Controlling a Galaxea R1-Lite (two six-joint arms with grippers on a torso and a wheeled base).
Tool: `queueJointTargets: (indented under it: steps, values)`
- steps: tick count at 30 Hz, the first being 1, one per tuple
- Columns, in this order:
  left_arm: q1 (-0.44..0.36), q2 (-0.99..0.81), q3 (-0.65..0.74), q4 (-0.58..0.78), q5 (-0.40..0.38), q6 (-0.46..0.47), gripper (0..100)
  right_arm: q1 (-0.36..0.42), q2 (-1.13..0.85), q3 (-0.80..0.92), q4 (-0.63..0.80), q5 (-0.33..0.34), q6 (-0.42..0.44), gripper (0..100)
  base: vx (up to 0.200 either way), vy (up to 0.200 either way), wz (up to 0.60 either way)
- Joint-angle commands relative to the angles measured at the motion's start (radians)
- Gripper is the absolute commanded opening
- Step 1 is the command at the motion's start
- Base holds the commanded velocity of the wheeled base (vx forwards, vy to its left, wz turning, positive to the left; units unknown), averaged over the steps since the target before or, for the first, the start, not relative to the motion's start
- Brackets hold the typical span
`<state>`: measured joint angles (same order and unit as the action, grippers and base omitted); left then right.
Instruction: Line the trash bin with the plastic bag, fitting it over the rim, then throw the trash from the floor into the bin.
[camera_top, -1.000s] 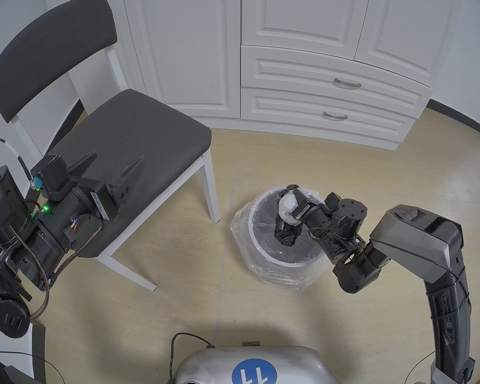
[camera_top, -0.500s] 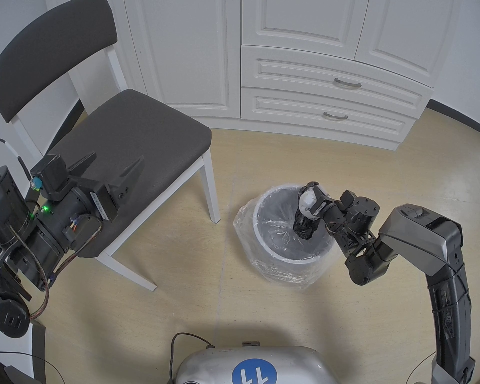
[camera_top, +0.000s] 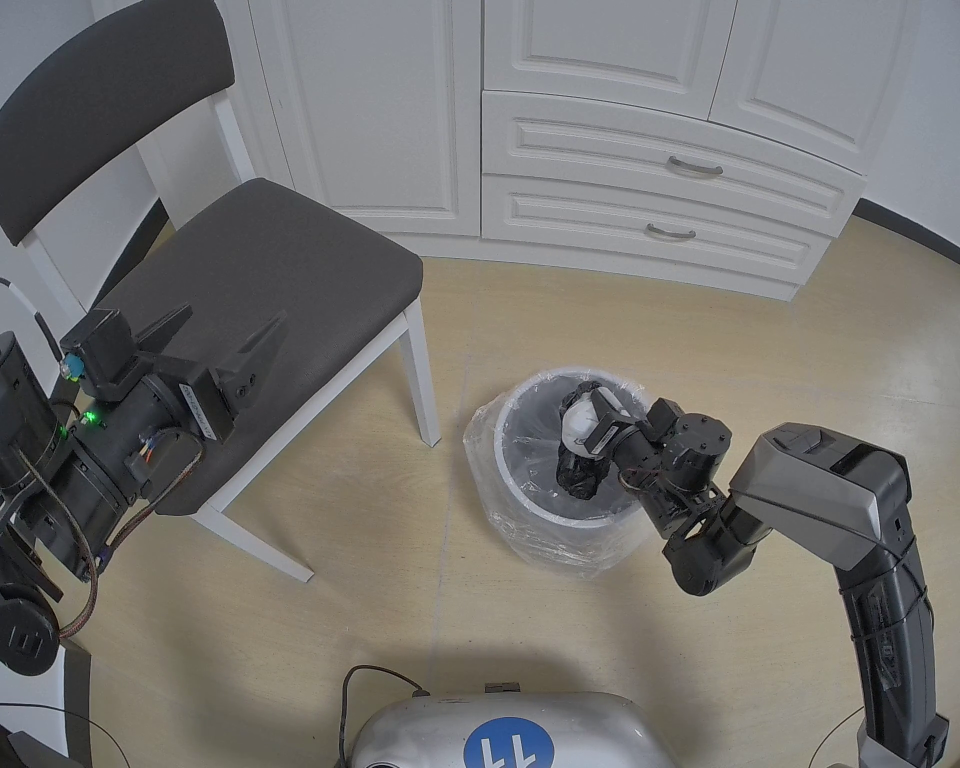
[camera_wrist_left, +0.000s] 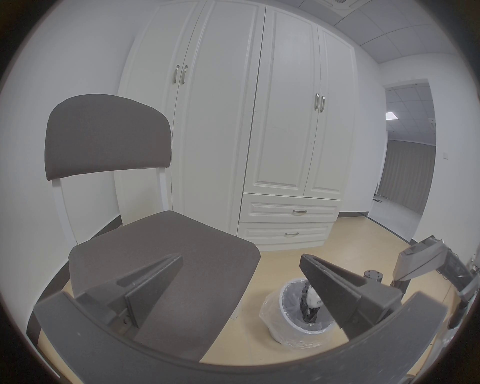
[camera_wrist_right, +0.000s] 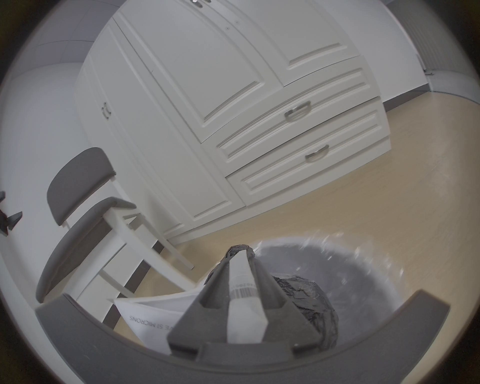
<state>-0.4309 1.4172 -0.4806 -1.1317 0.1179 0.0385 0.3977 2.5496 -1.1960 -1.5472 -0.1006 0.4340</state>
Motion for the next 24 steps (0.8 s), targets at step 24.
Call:
queueJointTargets:
  steps: [24]
  values:
    - [0.0,0.003,0.001,0.0,0.0,0.0,100,0.118,0.06,0.013,-0.024,-0.033,-0.003,0,0.0,0.0,0.0]
